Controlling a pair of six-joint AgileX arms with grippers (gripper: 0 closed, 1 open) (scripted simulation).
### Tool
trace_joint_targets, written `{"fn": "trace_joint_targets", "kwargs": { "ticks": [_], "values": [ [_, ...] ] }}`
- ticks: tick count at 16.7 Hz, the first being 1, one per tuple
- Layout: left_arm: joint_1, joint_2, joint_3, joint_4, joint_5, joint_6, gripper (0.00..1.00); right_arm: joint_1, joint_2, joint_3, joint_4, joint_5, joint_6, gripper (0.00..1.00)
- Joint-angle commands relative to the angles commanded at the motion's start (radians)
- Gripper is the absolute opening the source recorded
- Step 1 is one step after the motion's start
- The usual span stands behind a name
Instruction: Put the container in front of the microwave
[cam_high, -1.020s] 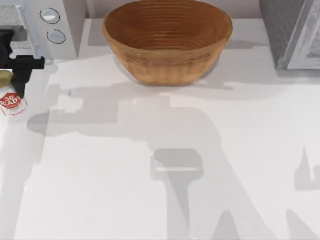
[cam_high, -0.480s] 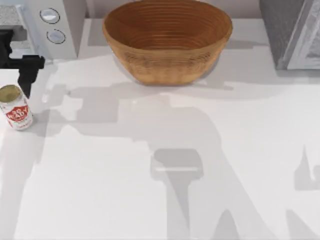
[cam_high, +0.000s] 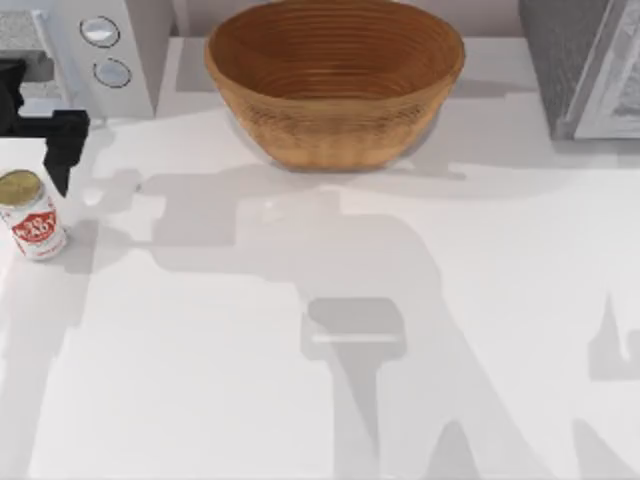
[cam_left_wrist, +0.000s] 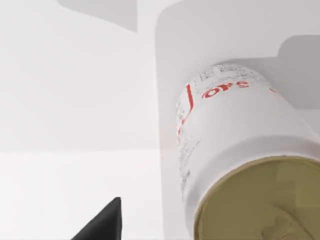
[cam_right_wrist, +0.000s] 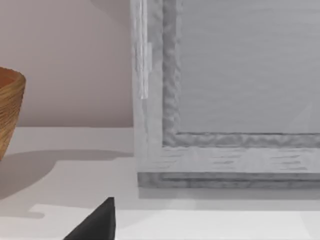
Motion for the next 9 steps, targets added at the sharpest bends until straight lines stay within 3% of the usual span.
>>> {"fn": "trace_joint_targets", "kwargs": {
  "ticks": [9],
  "values": [
    [-0.001, -0.004, 0.153, -0.156, 0.0, -0.001, 1.0, 0.0, 0.0, 0.0, 0.0, 0.0, 0.0, 1.0]
  ]
}}
